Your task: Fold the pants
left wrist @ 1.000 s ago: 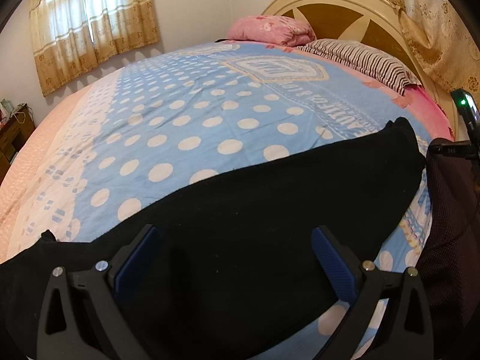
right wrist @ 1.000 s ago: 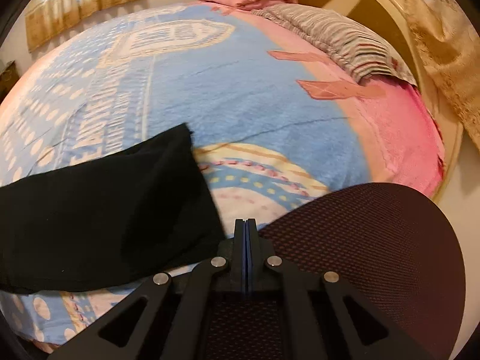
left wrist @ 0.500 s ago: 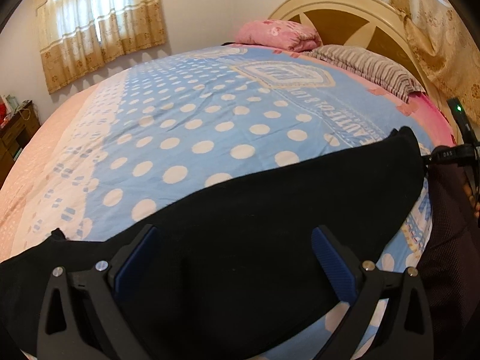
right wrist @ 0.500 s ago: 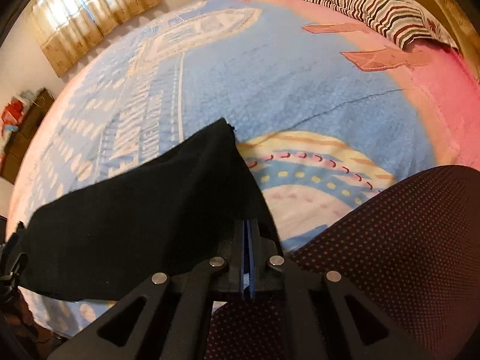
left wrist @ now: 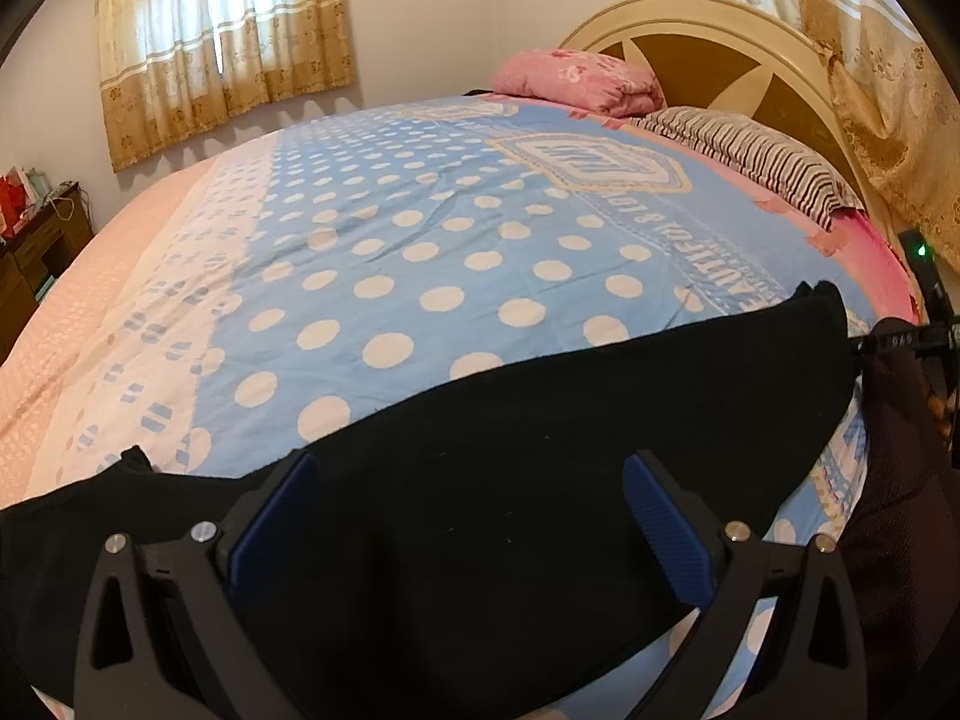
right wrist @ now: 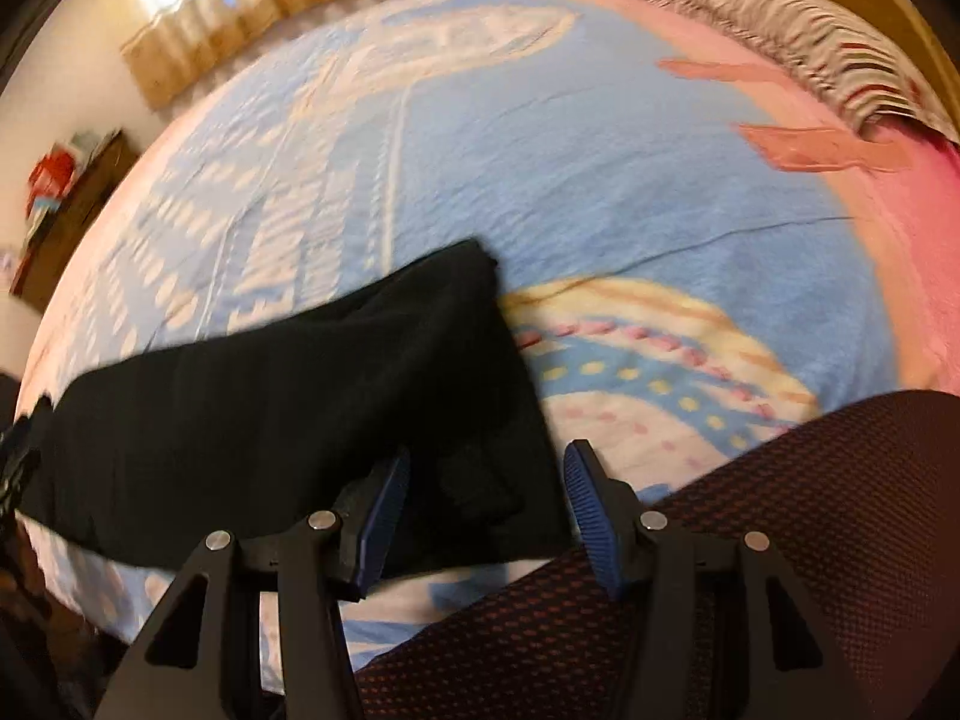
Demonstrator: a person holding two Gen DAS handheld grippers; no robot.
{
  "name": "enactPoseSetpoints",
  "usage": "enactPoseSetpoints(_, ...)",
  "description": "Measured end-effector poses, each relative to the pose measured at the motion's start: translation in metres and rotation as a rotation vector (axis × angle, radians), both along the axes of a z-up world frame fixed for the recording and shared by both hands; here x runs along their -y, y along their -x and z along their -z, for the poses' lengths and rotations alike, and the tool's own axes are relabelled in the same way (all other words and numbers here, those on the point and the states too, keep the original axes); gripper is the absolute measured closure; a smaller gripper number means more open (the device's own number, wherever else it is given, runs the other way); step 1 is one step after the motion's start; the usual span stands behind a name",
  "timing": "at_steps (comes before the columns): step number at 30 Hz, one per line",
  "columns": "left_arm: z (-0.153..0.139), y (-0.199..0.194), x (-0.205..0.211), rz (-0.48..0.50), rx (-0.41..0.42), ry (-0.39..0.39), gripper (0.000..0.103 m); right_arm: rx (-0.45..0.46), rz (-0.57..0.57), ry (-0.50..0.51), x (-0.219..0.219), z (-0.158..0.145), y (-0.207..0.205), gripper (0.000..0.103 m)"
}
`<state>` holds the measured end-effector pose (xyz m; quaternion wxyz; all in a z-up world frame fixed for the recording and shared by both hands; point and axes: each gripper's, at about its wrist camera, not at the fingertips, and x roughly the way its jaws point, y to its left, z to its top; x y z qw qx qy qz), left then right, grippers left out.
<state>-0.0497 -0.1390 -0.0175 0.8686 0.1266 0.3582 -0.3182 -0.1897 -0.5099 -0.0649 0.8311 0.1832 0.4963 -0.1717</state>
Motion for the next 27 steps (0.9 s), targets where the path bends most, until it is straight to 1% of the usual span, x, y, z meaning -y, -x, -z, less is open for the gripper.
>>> enactPoseSetpoints(1, -0.001, 0.000, 0.000, -0.001, -0.001, 0.003, 0.000, -0.031, -0.012, 0.028, -0.004, 0.002, -0.005, 0.047)
enactPoseSetpoints(4, -0.002, 0.001, -0.002, 0.001, 0.002, 0.009, 0.000, -0.049, 0.009, 0.002, 0.000, 0.003, -0.010, 0.046)
enactPoseSetpoints(6, -0.004, 0.002, -0.003, 0.006, 0.006, 0.013, 0.000, -0.074, -0.001, -0.010, 0.003, 0.003, -0.011, 0.049)
enactPoseSetpoints(7, -0.005, 0.003, -0.005, 0.006, 0.008, 0.017, 0.000, -0.098, -0.016, -0.015, 0.001, 0.003, -0.013, 0.065)
enactPoseSetpoints(8, -0.006, 0.003, -0.008, 0.004, 0.009, 0.025, 0.000, -0.109, -0.026, -0.038, -0.001, 0.002, -0.015, 0.090)
enactPoseSetpoints(9, -0.008, 0.002, -0.009, 0.002, 0.008, 0.031, 0.000, -0.112, -0.029, -0.055, -0.002, -0.001, -0.014, 0.092)
enactPoseSetpoints(11, -0.011, 0.001, -0.016, -0.005, 0.007, 0.051, 0.000, -0.108, -0.027, 0.000, -0.014, -0.016, -0.013, 0.092)
enactPoseSetpoints(13, -0.014, -0.001, -0.021, -0.013, 0.011, 0.065, 0.000, -0.035, -0.031, -0.003, -0.033, -0.039, -0.006, 0.092)
enactPoseSetpoints(14, -0.016, -0.004, -0.025, -0.021, 0.011, 0.077, 0.000, 0.011, -0.035, -0.003, -0.045, -0.057, -0.002, 0.092)
enactPoseSetpoints(15, -0.018, -0.005, -0.028, -0.025, 0.011, 0.084, 0.000, 0.038, -0.051, 0.004, -0.057, -0.070, -0.001, 0.092)
enactPoseSetpoints(16, -0.020, -0.006, -0.032, -0.031, 0.012, 0.097, 0.000, 0.068, -0.081, 0.018, -0.074, -0.086, -0.001, 0.092)
enactPoseSetpoints(18, -0.023, -0.008, -0.040, -0.046, 0.020, 0.113, 0.000, 0.143, -0.172, 0.014, -0.118, -0.120, -0.009, 0.092)
enactPoseSetpoints(19, -0.024, -0.008, -0.045, -0.055, 0.025, 0.121, 0.000, 0.163, -0.205, 0.014, -0.133, -0.129, -0.012, 0.092)
enactPoseSetpoints(20, -0.026, -0.009, -0.051, -0.067, 0.029, 0.132, 0.000, 0.190, -0.252, 0.021, -0.156, -0.141, -0.018, 0.092)
enactPoseSetpoints(22, -0.030, -0.012, -0.066, -0.095, 0.035, 0.151, 0.000, 0.222, -0.327, 0.035, -0.195, -0.152, -0.031, 0.092)
enactPoseSetpoints(23, -0.031, -0.014, -0.078, -0.118, 0.042, 0.154, 0.000, 0.233, -0.387, 0.051, -0.223, -0.155, -0.044, 0.092)
enactPoseSetpoints(24, -0.032, -0.015, -0.086, -0.135, 0.048, 0.154, 0.000, 0.236, -0.419, 0.064, -0.238, -0.155, -0.052, 0.092)
enactPoseSetpoints(25, -0.033, -0.017, -0.098, -0.162, 0.057, 0.153, 0.000, 0.231, -0.486, 0.086, -0.267, -0.150, -0.068, 0.092)
enactPoseSetpoints(27, -0.034, -0.021, -0.119, -0.208, 0.064, 0.152, 0.000, 0.213, -0.551, 0.122, -0.303, -0.138, -0.087, 0.091)
